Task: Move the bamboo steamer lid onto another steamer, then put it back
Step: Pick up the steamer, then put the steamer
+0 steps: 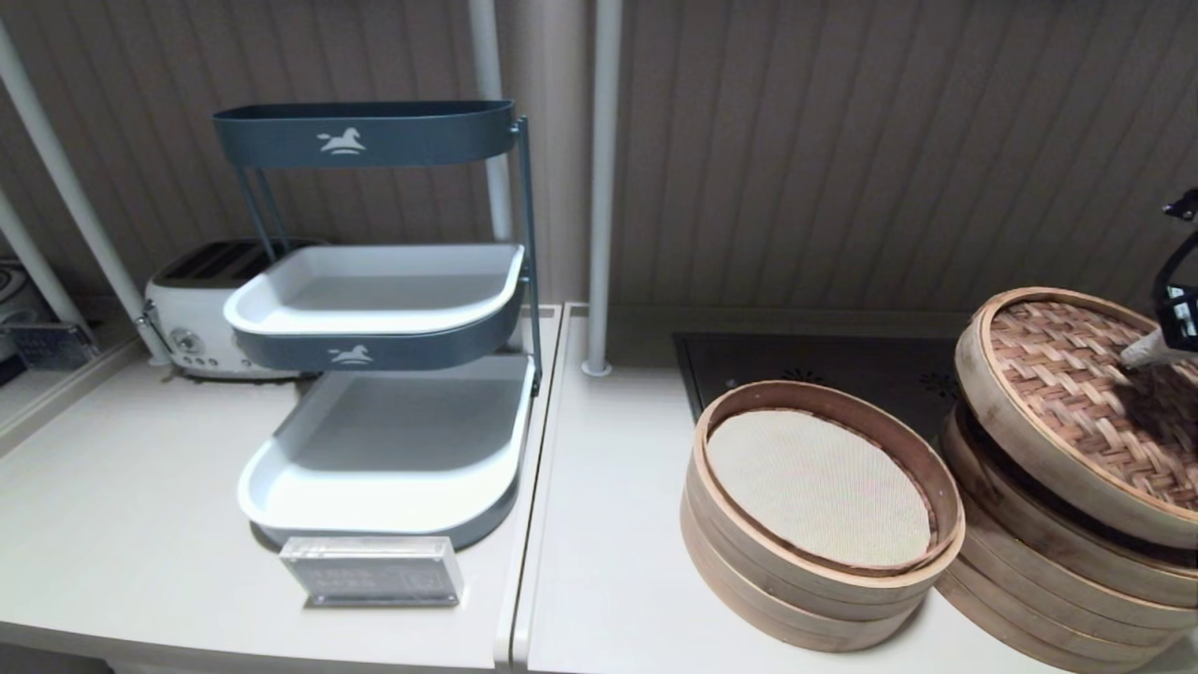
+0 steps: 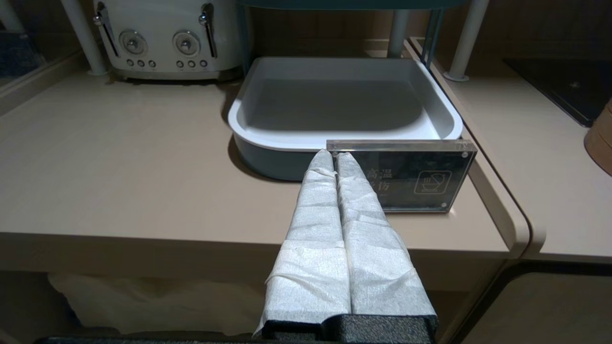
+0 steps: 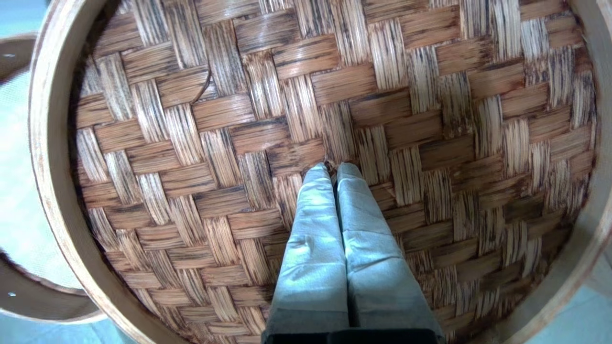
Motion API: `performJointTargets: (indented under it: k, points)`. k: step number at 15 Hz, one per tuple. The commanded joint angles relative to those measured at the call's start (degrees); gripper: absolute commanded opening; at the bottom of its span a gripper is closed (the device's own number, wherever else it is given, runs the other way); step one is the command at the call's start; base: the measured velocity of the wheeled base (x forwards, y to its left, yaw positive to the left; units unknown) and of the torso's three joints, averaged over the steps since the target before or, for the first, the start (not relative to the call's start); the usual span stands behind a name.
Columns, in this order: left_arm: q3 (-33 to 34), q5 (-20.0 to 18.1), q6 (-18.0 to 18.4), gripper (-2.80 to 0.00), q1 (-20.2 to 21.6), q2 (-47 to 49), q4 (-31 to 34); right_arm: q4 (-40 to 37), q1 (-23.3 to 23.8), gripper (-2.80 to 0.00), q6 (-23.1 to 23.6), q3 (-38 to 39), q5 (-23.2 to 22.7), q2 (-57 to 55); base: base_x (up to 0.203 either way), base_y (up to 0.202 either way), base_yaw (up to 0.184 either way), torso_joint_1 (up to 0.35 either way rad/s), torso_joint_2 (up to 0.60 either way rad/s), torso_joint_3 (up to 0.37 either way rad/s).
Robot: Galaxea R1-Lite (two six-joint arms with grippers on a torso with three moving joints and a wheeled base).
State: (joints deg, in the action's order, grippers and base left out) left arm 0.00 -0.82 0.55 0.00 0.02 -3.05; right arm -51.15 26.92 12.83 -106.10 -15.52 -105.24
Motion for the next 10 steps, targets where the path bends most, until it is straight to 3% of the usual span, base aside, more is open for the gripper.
performJointTargets:
  k: [1, 10]
  points:
    - [1.6, -0.1, 0.0, -2.80, 0.0, -0.2, 0.0, -0.3, -2.0, -2.80, -0.4, -0.3, -0.1, 0.5, 0.000, 0.000, 0.000, 0.000, 0.00, 0.000]
    - [1.6, 0.0, 0.1, -2.80, 0.0, -0.1, 0.0, -0.3, -13.2, -2.80, -5.3, -0.4, 0.2, -0.1, 0.000, 0.000, 0.000, 0.000, 0.00, 0.000]
